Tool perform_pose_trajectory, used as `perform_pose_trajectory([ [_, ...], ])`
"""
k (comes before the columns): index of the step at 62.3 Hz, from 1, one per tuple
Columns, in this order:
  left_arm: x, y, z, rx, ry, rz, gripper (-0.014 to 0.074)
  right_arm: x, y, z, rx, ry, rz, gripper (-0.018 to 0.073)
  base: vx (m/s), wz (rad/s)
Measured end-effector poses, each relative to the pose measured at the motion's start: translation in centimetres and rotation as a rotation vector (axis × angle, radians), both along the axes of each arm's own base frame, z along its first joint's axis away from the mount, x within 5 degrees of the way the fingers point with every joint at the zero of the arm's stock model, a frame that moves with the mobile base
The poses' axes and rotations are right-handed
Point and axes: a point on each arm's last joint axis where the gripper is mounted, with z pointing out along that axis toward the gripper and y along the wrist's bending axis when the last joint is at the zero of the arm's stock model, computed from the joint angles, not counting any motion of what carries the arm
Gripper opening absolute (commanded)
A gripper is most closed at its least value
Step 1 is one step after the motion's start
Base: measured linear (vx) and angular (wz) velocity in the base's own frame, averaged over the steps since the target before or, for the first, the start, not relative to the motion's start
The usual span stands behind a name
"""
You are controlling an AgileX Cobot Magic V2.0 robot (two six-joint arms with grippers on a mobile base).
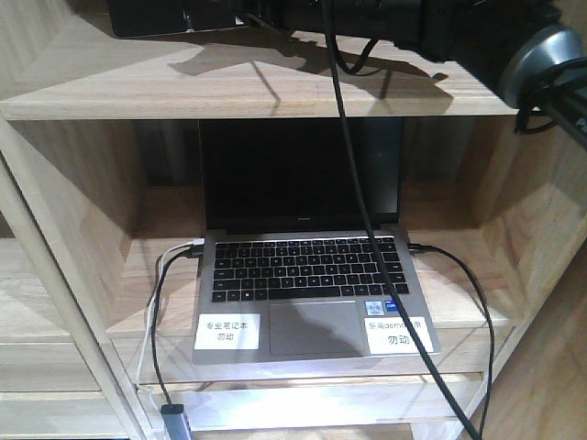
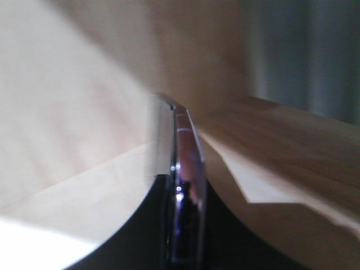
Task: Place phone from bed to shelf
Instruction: 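Lay the phone on the upper shelf and open the right gripper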
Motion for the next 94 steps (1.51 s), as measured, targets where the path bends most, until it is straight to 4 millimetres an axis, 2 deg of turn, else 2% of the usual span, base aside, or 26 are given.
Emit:
perform_pose_trajectory([
  [15,0.0,0.0,0.0,0.000,0.000,0.000,0.0001,0.8,0.0,-0.7,0.008,0.011,-0.043,0.0038,0.00,0.00],
  [25,0.0,0.0,0.0,0.000,0.000,0.000,0.0001,0.8,0.0,-0.8,-0.005,0.002,-0.048,0.0130,0.00,0.00],
  [32,0.0,0.0,0.0,0.000,0.000,0.000,0.0001,0.9,-0.1,-0.8,-0.018,-0.007,-0.052,0.0238,0.00,0.00],
  [47,0.0,0.0,0.0,0.000,0.000,0.000,0.0001,1.2,-0.2,-0.8,-0.023,-0.021,-0.088,0.0541,0.00,0.00],
  [53,0.0,0.0,0.0,0.000,0.000,0.000,0.0001,1.3,-0.3,-0.8,-0.022,-0.023,-0.102,0.0599,0.00,0.00],
  [73,0.0,0.0,0.0,0.000,0.000,0.000,0.0001,1.3,-0.4,-1.0,-0.059,-0.043,-0.108,0.0585,0.00,0.00],
  [82,0.0,0.0,0.0,0.000,0.000,0.000,0.0001,0.7,-0.7,0.1,-0.081,-0.076,-0.114,0.0577,0.00,0.00],
  [89,0.0,0.0,0.0,0.000,0.000,0.000,0.0001,0.0,-1.1,1.2,-0.102,-0.107,-0.121,0.0531,0.00,0.00],
  [94,0.0,0.0,0.0,0.000,0.000,0.000,0.0001,-0.6,-1.4,2.1,-0.115,-0.121,-0.130,0.0462,0.00,0.00],
])
